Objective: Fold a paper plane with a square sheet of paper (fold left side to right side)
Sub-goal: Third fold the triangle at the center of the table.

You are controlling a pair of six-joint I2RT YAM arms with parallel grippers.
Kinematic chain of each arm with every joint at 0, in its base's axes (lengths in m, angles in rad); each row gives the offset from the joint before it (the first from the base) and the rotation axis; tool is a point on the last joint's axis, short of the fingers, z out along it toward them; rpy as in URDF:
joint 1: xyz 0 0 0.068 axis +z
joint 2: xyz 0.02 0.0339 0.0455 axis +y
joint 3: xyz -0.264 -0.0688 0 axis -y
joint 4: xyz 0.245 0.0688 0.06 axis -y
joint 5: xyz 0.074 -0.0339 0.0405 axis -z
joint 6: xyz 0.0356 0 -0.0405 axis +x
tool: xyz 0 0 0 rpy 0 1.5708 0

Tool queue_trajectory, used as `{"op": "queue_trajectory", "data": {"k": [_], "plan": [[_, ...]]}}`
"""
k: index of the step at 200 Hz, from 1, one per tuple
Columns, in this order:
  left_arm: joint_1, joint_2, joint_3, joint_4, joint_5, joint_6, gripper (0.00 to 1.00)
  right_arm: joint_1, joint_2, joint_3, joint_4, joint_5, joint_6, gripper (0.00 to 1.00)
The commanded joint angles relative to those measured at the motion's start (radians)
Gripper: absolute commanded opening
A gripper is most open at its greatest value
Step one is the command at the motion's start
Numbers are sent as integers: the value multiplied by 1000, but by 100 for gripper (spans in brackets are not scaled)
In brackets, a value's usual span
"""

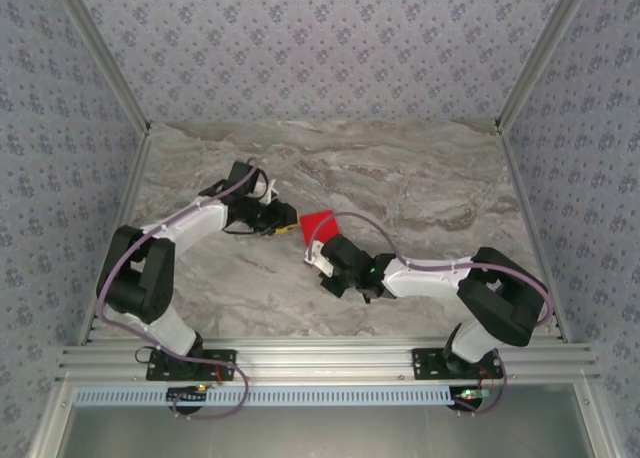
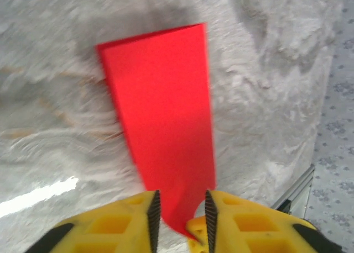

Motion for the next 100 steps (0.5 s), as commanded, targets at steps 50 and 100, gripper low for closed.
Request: {"op": "queue_trajectory", "data": {"k": [50,100], "plan": [[-99,390,401,-130,74,155,16,-31,10,40,-28,-81,61,0],[-117,532,478,-147,63,159,13,-78,5,42,-32,-182,100,0]]}}
